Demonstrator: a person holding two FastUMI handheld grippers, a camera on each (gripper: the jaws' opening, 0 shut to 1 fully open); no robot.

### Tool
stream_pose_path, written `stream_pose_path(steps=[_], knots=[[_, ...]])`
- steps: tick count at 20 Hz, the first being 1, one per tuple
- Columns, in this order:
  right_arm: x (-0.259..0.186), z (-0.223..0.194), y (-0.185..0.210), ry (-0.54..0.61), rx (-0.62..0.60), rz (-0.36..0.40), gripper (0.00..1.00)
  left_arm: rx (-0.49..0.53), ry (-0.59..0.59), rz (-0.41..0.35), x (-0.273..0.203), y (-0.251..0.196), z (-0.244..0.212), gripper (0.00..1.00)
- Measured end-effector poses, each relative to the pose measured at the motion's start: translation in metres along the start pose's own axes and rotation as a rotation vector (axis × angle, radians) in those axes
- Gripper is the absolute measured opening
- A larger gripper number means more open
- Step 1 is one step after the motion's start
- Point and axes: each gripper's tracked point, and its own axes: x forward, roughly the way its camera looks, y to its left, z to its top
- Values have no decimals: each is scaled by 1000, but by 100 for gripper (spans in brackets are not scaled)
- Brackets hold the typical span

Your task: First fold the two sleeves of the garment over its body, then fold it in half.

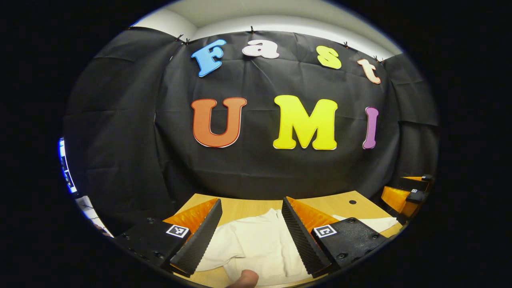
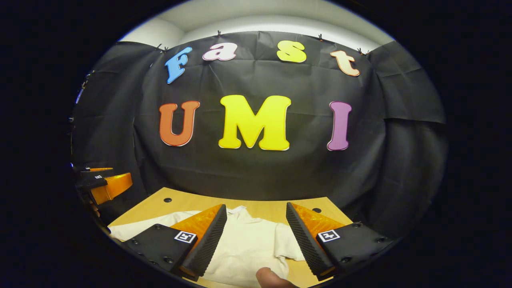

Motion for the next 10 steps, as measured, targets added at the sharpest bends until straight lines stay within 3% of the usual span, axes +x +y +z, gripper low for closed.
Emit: stream_pose_path(steps=[6,10], knots=[[45,-11,-105,13,-10,-111,92,32,34,-7,20,-46,-7,97],[73,-47,-178,82,3,-162,94,30,28,-24,30,-85,-6,97]])
